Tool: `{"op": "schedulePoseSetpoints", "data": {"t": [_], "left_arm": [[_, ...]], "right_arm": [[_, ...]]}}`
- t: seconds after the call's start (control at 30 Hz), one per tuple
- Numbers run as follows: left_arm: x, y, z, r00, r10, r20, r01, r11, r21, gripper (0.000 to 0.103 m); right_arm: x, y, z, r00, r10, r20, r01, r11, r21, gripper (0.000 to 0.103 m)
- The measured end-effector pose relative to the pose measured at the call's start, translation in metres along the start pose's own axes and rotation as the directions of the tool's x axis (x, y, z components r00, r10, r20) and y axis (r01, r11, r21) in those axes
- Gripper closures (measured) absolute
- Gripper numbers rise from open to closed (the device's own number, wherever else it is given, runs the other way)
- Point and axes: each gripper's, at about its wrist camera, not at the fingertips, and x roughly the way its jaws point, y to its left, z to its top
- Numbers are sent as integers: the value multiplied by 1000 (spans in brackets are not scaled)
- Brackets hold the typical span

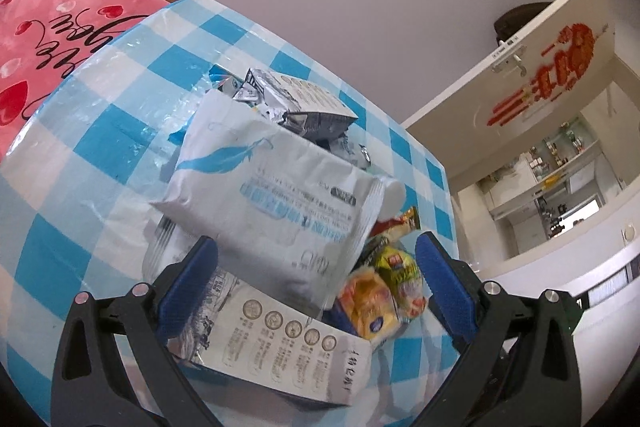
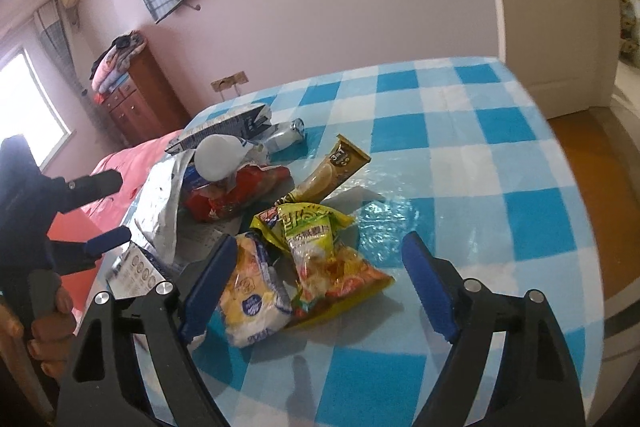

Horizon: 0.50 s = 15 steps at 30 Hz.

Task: Collect trash
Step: 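Grasp the white milk-powder bag with the left gripper while the right gripper approaches the snacks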

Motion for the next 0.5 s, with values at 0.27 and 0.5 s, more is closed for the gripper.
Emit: {"op": "schedulePoseSetpoints", "data": {"t": [0.27, 0.5], "left_arm": [[21, -1, 17, 999, 50, -18, -52, 997, -64, 4], [26, 6, 20, 995, 99, -20, -101, 987, -126, 4]], "right_arm": [[25, -3, 2, 996, 56, -66, -57, 998, -16, 24], [31, 3, -9, 992, 84, -93, -89, 995, -52, 24]]}}
